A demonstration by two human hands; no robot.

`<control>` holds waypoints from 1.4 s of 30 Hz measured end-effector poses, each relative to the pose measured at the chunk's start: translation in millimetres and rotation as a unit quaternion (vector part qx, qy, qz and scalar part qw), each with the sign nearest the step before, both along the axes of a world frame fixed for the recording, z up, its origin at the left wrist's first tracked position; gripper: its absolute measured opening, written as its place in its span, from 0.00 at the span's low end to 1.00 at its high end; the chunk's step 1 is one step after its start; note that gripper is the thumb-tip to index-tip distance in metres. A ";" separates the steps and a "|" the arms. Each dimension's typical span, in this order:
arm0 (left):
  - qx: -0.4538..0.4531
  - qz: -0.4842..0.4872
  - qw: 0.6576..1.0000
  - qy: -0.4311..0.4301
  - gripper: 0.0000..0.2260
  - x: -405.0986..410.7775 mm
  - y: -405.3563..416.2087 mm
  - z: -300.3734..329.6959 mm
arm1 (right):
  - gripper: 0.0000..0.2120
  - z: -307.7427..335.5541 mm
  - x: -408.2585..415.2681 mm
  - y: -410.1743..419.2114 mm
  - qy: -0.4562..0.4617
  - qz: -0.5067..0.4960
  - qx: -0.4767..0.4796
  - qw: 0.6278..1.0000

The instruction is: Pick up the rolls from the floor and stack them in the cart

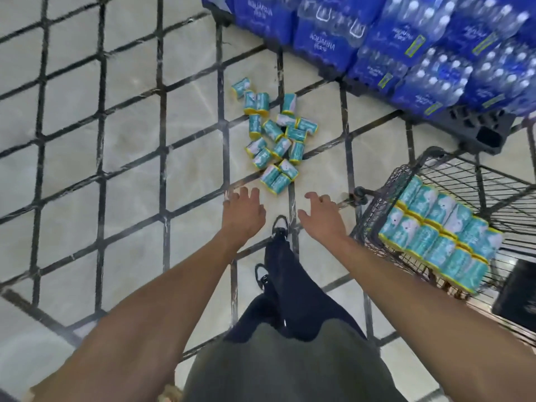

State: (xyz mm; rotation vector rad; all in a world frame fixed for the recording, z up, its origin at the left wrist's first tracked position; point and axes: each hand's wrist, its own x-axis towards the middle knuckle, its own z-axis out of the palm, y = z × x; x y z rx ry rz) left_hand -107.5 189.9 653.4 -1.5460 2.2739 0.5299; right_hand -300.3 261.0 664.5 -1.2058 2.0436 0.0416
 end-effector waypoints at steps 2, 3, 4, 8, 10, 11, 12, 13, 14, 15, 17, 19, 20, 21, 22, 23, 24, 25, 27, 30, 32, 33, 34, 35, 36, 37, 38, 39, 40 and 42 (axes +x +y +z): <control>0.009 -0.019 1.000 -0.005 0.18 -7.3 -21.4 -18.2 | 0.23 -24.8 -4.4 -20.3 -0.030 -0.072 0.008 0.997; 0.016 -0.021 1.000 -0.011 0.18 -11.2 -33.9 -29.4 | 0.23 -37.8 -6.7 -32.1 -0.043 -0.105 0.013 0.993; 0.024 -0.017 1.000 -0.011 0.17 -15.3 -47.1 -41.0 | 0.23 -52.2 -9.2 -44.4 -0.055 -0.136 0.020 0.989; 0.078 0.015 0.997 0.019 0.18 -36.1 -103.1 -105.5 | 0.22 -122.7 -18.8 -98.3 -0.144 -0.310 0.052 0.938; 0.100 0.025 0.994 0.019 0.20 -46.0 -134.0 -151.4 | 0.18 -168.3 -20.8 -124.6 -0.195 -0.428 0.055 0.881; 0.114 0.039 0.992 0.020 0.21 -50.6 -149.0 -177.4 | 0.17 -193.0 -20.3 -135.8 -0.215 -0.477 0.058 0.850; 0.131 0.056 0.990 0.024 0.22 -55.8 -163.0 -208.2 | 0.16 -222.0 -21.0 -145.5 -0.229 -0.518 0.066 0.822; 0.150 0.070 0.986 0.016 0.22 -60.8 -175.1 -236.6 | 0.16 -248.1 -20.7 -154.3 -0.243 -0.551 0.071 0.795; 0.167 0.077 0.983 0.010 0.22 -65.5 -187.6 -268.4 | 0.16 -278.2 -20.1 -163.8 -0.259 -0.577 0.076 0.771; 0.189 0.080 0.979 0.005 0.23 -68.9 -200.3 -304.5 | 0.16 -314.2 -18.1 -173.3 -0.266 -0.595 0.084 0.754; 0.232 0.092 0.968 0.013 0.27 -76.3 -218.0 -353.6 | 0.18 -358.8 -19.7 -187.4 -0.264 -0.601 0.105 0.747; 0.274 0.100 0.956 0.014 0.30 -86.8 -236.3 -427.9 | 0.20 -431.7 -21.5 -198.4 -0.246 -0.617 0.095 0.742; 0.285 0.100 0.953 0.009 0.30 -91.1 -243.3 -465.4 | 0.21 -468.0 -22.7 -204.4 -0.244 -0.624 0.091 0.737; 0.289 0.098 0.952 -0.001 0.30 -94.3 -248.8 -500.1 | 0.21 -501.1 -21.7 -210.7 -0.243 -0.629 0.093 0.732; 0.285 0.102 0.953 -0.003 0.30 -97.8 -254.5 -533.1 | 0.23 -533.0 -19.9 -218.1 -0.244 -0.638 0.085 0.726; 0.278 0.113 0.954 0.000 0.31 -100.3 -261.6 -562.9 | 0.26 -562.5 -17.3 -227.3 -0.246 -0.643 0.076 0.722; 0.270 0.125 0.955 0.007 0.31 -101.9 -267.8 -592.2 | 0.31 -592.4 -15.7 -235.9 -0.249 -0.647 0.064 0.718; 0.265 0.136 0.954 0.011 0.31 -103.8 -272.7 -619.5 | 0.37 -620.1 -13.8 -241.8 -0.248 -0.648 0.060 0.718; 0.272 0.146 0.951 0.021 0.32 -103.9 -278.1 -666.8 | 0.48 -675.1 -7.3 -247.4 -0.243 -0.643 0.065 0.724; 0.275 0.122 0.953 0.041 0.39 -109.8 -269.2 -710.8 | 0.54 -706.4 -0.7 -251.7 -0.140 -0.674 0.073 0.722; 0.259 0.123 0.957 0.039 0.44 -114.7 -258.6 -725.8 | 0.53 -717.1 3.5 -249.8 -0.106 -0.673 0.088 0.727; 0.241 0.126 0.962 0.034 0.46 -116.1 -256.0 -730.6 | 0.52 -721.8 4.7 -248.1 -0.103 -0.666 0.093 0.733; 0.224 0.131 0.965 0.029 0.46 -117.7 -255.3 -733.9 | 0.53 -730.2 4.7 -244.8 -0.102 -0.665 0.092 0.734; 0.213 0.138 0.967 0.024 0.47 -119.1 -255.7 -738.2 | 0.55 -735.4 4.2 -243.3 -0.100 -0.667 0.088 0.733; 0.203 0.143 0.968 0.020 0.47 -120.5 -256.4 -741.7 | 0.58 -741.5 2.9 -241.3 -0.098 -0.676 0.081 0.726; 0.193 0.147 0.970 0.015 0.48 -122.0 -255.7 -745.4 | 0.58 -748.0 1.5 -239.0 -0.093 -0.682 0.073 0.722; 0.181 0.147 0.973 0.010 0.48 -122.8 -254.4 -748.5 | 0.57 -756.4 0.4 -235.9 -0.089 -0.685 0.063 0.720; 0.165 0.142 0.976 0.008 0.48 -123.5 -252.3 -750.4 | 0.54 -759.4 0.2 -233.8 -0.089 -0.685 0.054 0.721; 0.153 0.138 0.979 0.007 0.47 -124.5 -250.3 -752.2 | 0.50 -762.1 -0.6 -230.0 -0.089 -0.683 0.046 0.723; 0.144 0.140 0.980 0.014 0.45 -123.6 -249.0 -754.3 | 0.43 -760.9 -4.1 -223.7 -0.096 -0.677 0.034 0.729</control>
